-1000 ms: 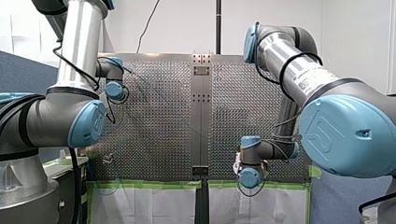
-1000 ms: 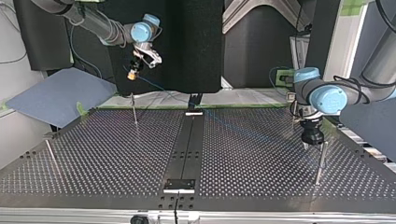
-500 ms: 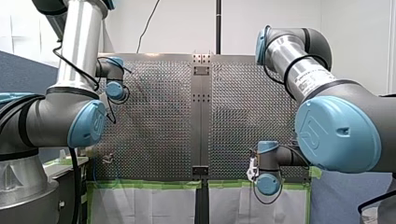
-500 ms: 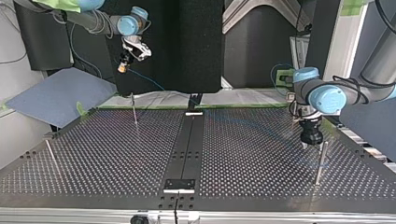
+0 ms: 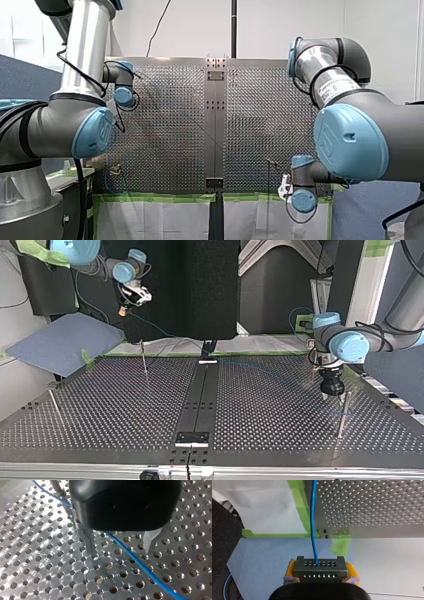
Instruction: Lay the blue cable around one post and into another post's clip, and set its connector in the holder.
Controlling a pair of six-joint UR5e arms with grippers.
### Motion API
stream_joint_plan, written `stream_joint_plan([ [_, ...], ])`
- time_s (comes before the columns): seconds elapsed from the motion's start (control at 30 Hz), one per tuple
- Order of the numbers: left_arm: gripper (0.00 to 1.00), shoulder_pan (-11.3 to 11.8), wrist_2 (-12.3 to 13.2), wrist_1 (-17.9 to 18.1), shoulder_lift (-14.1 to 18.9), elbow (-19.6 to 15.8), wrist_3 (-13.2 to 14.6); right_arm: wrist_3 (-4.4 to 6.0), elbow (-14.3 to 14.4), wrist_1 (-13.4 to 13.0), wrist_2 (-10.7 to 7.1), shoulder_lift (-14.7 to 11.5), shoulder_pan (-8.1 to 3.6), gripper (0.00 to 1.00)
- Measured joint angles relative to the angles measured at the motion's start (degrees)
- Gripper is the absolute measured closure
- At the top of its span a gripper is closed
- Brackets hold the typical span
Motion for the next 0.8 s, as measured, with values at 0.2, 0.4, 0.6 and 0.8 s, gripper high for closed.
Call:
stream_joint_plan([
  [0.2,0.0,-0.3,0.0,-0.3,0.0,0.3,0.0,-0.66,-3.0,0.3,-3.02,2.8,-3.03,1.0],
  [0.4,0.0,-0.7,-0.8,-1.4,0.0,0.6,1.3,-2.84,-5.6,0.0,-5.6,1.8,-5.6,1.0],
  [0.6,0.0,-1.1,-1.6,-2.2,0.0,0.8,2.3,-5.67,-7.8,-0.1,-8.45,-0.9,-8.46,1.0],
  [0.8,0.0,-1.3,-2.4,-2.5,0.0,0.8,2.8,-8.68,-7.7,1.7,-11.45,-3.3,-9.97,1.0],
])
